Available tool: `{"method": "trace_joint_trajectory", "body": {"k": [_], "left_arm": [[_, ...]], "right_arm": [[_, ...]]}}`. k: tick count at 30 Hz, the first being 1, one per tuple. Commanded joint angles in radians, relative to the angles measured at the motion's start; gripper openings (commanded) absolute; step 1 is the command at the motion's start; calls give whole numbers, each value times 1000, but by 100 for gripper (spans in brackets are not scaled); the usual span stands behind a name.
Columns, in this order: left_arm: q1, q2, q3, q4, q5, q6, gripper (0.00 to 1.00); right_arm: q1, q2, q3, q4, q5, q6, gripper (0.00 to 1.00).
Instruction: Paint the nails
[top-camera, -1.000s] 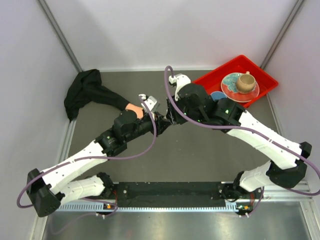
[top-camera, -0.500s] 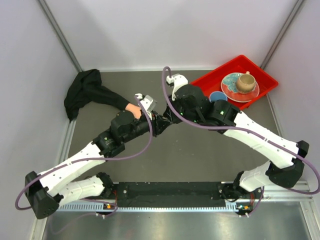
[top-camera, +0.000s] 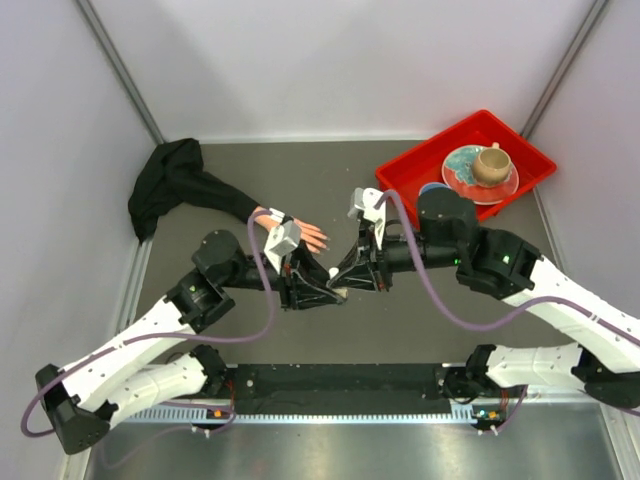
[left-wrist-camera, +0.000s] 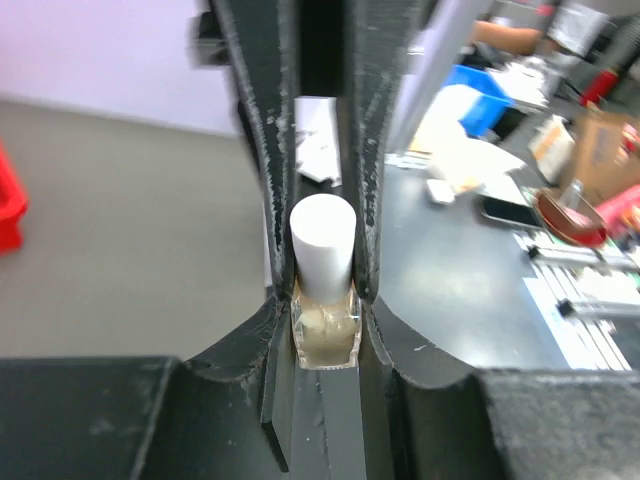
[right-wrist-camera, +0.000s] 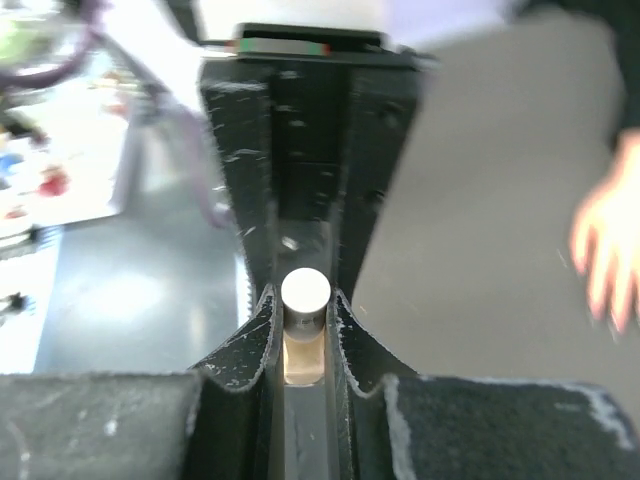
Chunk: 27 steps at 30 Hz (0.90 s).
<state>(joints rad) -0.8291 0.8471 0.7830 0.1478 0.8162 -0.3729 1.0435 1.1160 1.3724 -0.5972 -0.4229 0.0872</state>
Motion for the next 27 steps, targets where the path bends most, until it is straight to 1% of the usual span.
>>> {"method": "trace_joint_trajectory", "body": {"k": [1,2,3,4,5,6,7,8,9,11,12,13,14,15,17,22,27], "left_arm": [[-16,-22,114,96,250,17,0],[-16,-26,116,87,209,47,0],[-16,-42,120,34,171,74,0],[-16,-51,122,12,132,121,0],[-16,-60,122,-13,16,141,0],[-16,-75,122,-68,-45,164,0],[-16,-75,131,-114,-116,216,0],[-16,-74,131,-143,-270,241,0],[-18,-65,131,-196,-341,264,0],[-18,-54,122,-224,-478,299,0],[-18,-46,116,-225,-585,302,0],[-18,-42,102,-218,-627,298,0],[-19,-39,95,-208,-661,293,0],[-18,-31,87,-195,-692,290,0],[-18,-17,87,-185,-684,287,0],[-21,26,101,-182,-690,253,0],[-19,47,104,-205,-678,223,0]], "right_arm": [[12,45,21,51,-217,-127,0],[12,45,24,51,-205,-124,0],[12,47,28,44,-185,-121,0],[12,48,43,39,-128,-101,0],[12,50,56,25,-84,-95,0],[12,53,66,17,-29,-52,8],[13,59,101,4,116,10,24],[12,80,125,-48,194,49,30],[12,91,146,-74,329,133,34],[13,111,194,-122,485,250,43],[12,113,197,-143,572,343,44],[13,114,200,-142,594,377,45],[16,119,198,-139,611,399,46],[30,123,200,-139,666,410,46],[41,145,223,-153,710,405,46],[61,214,290,-171,714,352,47],[64,237,295,-142,696,327,46]]}}
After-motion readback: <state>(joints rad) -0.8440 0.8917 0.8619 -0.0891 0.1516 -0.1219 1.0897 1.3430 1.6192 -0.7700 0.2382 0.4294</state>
